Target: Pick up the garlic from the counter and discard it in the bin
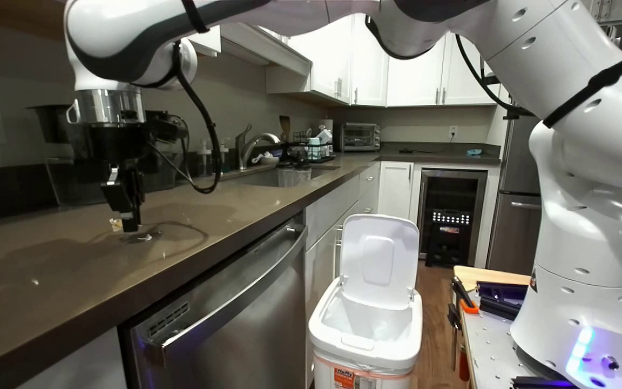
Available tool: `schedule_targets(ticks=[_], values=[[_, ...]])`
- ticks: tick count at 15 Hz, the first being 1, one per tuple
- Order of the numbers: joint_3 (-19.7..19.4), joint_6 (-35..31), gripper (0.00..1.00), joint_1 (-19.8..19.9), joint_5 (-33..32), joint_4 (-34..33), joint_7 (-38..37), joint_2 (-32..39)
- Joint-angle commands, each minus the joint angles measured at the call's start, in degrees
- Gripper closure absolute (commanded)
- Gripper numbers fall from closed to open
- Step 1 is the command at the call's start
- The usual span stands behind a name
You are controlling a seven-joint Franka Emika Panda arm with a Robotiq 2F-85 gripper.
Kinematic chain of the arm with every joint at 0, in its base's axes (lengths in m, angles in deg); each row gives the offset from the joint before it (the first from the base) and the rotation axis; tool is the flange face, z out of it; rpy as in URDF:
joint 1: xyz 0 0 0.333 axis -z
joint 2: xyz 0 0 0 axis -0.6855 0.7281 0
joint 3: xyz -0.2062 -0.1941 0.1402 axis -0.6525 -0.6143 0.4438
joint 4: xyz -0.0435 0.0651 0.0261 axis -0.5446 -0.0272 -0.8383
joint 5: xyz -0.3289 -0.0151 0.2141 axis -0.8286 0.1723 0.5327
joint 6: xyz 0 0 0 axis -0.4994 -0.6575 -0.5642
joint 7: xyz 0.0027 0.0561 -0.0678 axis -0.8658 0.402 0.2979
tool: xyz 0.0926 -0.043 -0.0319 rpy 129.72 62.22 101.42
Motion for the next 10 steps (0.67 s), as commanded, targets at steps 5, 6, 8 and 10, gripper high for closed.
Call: schedule_targets(ticks=[5, 6, 8, 10], values=[[-2.5, -0.9, 0.92, 2.9, -0.1, 14.3, -5.7, -12.6], [-2.9, -1.5, 0.92, 3.6, 0.2, 16.8, -6.6, -14.3], [-3.6, -2.7, 0.92, 5.0, 0.9, 22.4, -8.4, -18.0], [-4.2, -3.7, 0.92, 6.2, 1.3, 27.6, -10.3, -21.5]])
